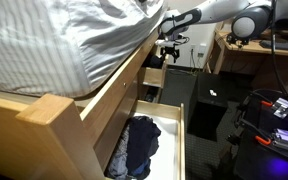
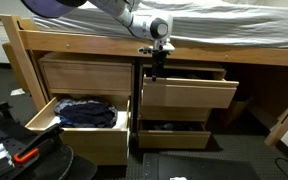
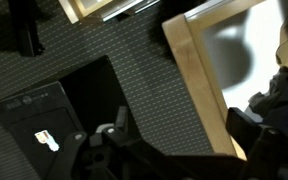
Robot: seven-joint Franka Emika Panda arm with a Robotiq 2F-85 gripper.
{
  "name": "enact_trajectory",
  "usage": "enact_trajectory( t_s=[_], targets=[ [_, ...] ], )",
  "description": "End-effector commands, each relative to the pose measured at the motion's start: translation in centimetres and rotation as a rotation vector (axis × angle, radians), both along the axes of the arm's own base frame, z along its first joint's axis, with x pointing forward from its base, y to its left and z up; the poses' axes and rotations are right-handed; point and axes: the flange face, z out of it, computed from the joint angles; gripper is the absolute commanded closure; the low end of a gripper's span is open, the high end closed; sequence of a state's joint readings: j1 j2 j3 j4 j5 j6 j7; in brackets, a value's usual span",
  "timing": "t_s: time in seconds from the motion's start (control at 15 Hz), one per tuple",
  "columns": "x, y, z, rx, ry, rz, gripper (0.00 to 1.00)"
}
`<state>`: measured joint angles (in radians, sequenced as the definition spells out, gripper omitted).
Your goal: Open the top right drawer.
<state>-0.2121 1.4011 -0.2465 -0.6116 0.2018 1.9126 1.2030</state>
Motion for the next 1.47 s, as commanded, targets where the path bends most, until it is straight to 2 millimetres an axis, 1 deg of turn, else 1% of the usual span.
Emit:
enact_trajectory(
  t_s=[0.0, 0.13, 0.2, 0.27, 0.4, 0.47, 0.53, 0.67, 0.73, 0.8, 0.93, 1.07, 1.2, 1.27, 1.4],
  targets=[
    [-1.9, -1.6, 2.0, -0.058, 0.149, -0.125, 0.00],
    [-3.3, -1.6, 1.9, -0.044, 0.254, -0.169, 0.00],
    [-4.1, -1.8, 1.4, -0.032, 0.306, -0.192, 0.00],
    [-4.8, -1.6, 1.4, -0.011, 0.359, -0.211, 0.00],
    [-6.1, -0.7, 2.1, 0.045, 0.465, -0.230, 0.00],
    [-6.1, 0.1, 3.1, 0.101, 0.488, -0.193, 0.00],
    [-5.8, -0.6, 1.0, 0.032, 0.449, -0.207, 0.00],
    [-6.0, 0.0, 1.8, 0.054, 0.481, -0.201, 0.00],
    [-5.6, -0.3, 2.8, 0.015, 0.467, -0.183, 0.00],
    [-4.8, -0.6, 3.4, -0.044, 0.417, -0.180, 0.00],
    [-3.3, -0.9, 3.6, -0.122, 0.324, -0.145, 0.00],
    [-2.1, -1.0, 3.2, -0.188, 0.246, -0.095, 0.00],
    [-0.9, -1.2, 2.3, -0.205, 0.143, -0.038, 0.00],
    [-0.4, -1.1, 1.3, -0.182, 0.086, -0.009, 0.00],
    [-0.2, -1.3, -0.6, -0.114, 0.021, 0.057, 0.00]
  ],
)
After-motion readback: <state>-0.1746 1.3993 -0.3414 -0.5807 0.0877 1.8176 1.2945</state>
